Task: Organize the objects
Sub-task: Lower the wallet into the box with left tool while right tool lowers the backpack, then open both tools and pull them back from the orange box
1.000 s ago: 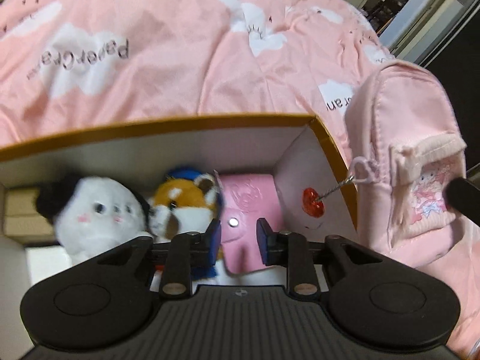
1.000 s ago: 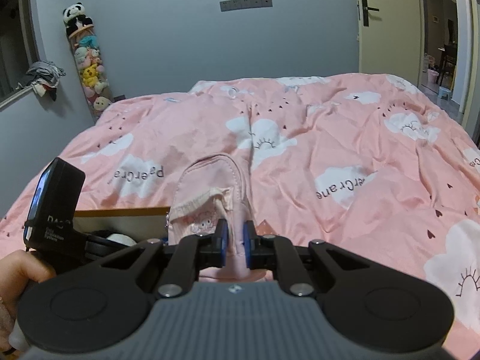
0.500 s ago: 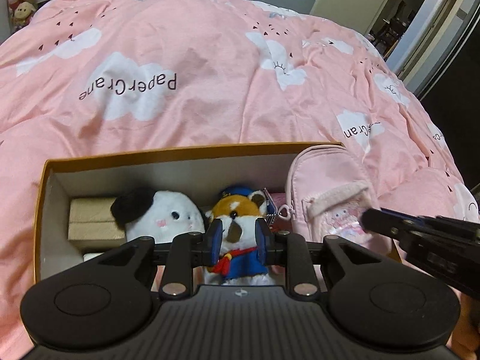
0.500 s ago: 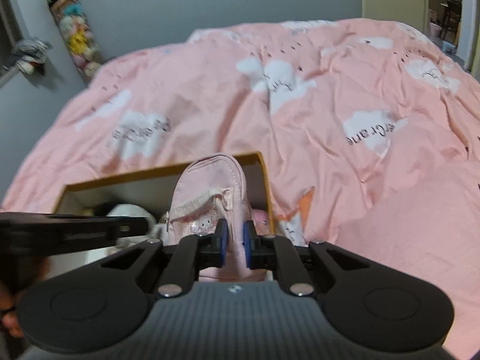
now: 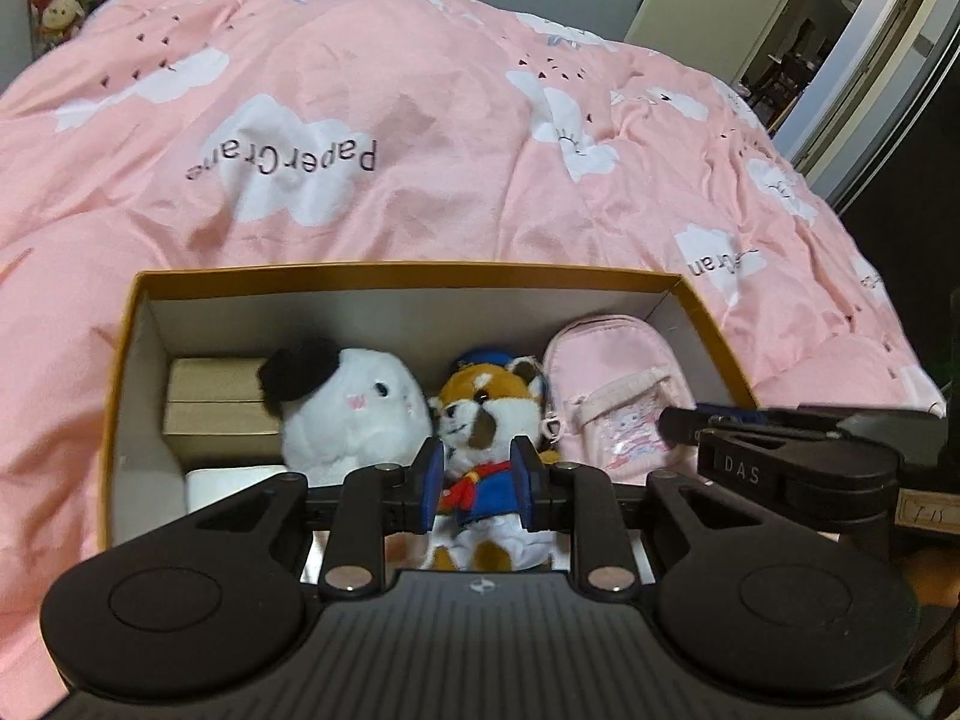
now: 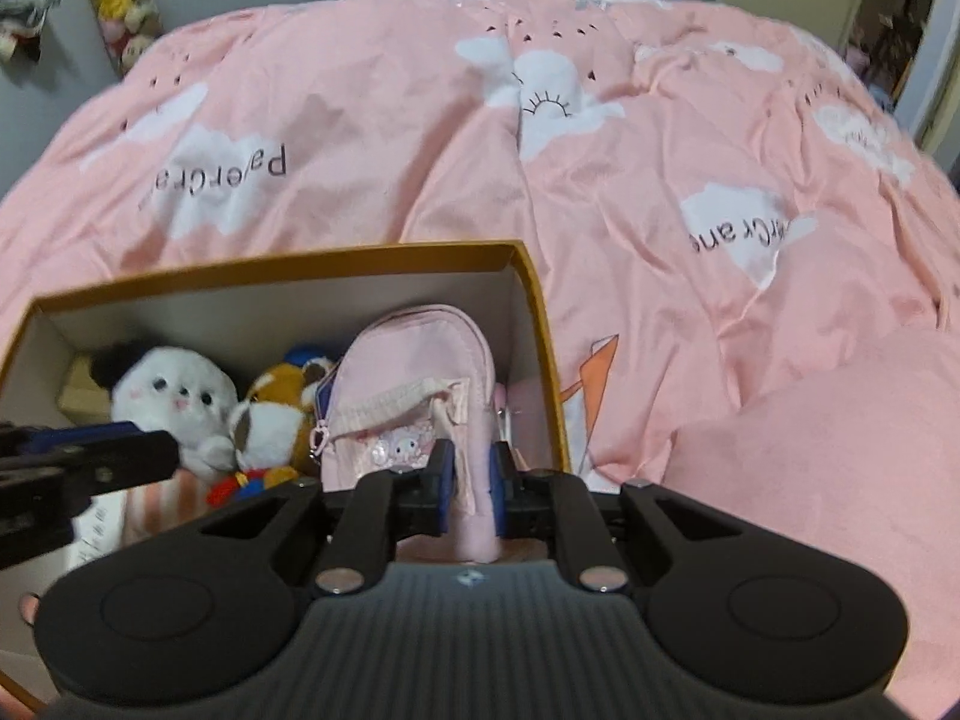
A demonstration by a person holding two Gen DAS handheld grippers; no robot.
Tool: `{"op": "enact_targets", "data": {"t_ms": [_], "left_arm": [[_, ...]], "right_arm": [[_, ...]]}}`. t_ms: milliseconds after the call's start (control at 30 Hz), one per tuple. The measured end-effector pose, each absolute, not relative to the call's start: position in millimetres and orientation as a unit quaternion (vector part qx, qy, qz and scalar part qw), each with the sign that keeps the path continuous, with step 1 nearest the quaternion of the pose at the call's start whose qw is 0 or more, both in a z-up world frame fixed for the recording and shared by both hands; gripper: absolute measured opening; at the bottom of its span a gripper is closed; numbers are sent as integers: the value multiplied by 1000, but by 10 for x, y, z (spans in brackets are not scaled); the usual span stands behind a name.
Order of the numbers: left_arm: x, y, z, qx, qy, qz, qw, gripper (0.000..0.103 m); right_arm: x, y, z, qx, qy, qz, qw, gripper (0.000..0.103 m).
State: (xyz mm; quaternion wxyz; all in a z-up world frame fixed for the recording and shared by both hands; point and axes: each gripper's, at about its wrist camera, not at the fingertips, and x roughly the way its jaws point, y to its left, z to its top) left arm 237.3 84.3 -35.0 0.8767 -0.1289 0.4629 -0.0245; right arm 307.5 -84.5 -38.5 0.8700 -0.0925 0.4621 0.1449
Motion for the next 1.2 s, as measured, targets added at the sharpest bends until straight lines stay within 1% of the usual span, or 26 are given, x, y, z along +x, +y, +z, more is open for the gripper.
{"op": "enact_targets", "data": {"t_ms": [33, 133, 167, 200, 267, 400, 567, 700, 733, 800, 833, 867, 1000, 1200], "left_arm": [[2351, 833, -344, -121, 460, -20, 879, 27], [2280, 822, -328, -107, 453, -10, 885, 27], [2252, 821, -321, -106, 450, -9, 886, 27], [2228, 828, -314, -105, 448, -8, 888, 27], [2175, 835, -297, -102, 441, -3, 892, 27], [2063, 874, -248, -99, 425, 10, 900, 27], [1930, 940, -163, -100, 416, 6, 904, 27], [1861, 978, -161, -106, 421, 2, 901, 27], [1855, 987, -169, -109, 424, 0, 899, 27], [1847, 1006, -194, -118, 432, 0, 894, 27], [1835, 1017, -212, -122, 435, 3, 892, 27], [1835, 1028, -223, -125, 440, 8, 889, 27], [1815, 1073, -264, -138, 448, 8, 883, 27], [1776, 1088, -281, -147, 451, 6, 880, 27]], "right_arm": [[3067, -820, -394, -105, 460, 148, 869, 15], [3029, -778, -395, -131, 453, 164, 866, 24], [3003, -776, -376, -138, 447, 173, 867, 32], [2978, -775, -355, -146, 441, 179, 867, 36], [2913, -772, -293, -163, 426, 189, 869, 39], [2805, -741, -223, -196, 412, 210, 865, 39], [2726, -701, -260, -211, 445, 247, 835, 37], [2566, -681, -239, -232, 448, 272, 819, 39], [2536, -681, -240, -234, 454, 279, 813, 39], [2528, -692, -273, -229, 478, 284, 799, 35], [2551, -705, -300, -218, 494, 282, 793, 22], [2571, -722, -327, -209, 509, 279, 788, 13], [2654, -737, -420, -200, 519, 256, 791, 13], [2853, -796, -441, -168, 498, 224, 821, 12]]}}
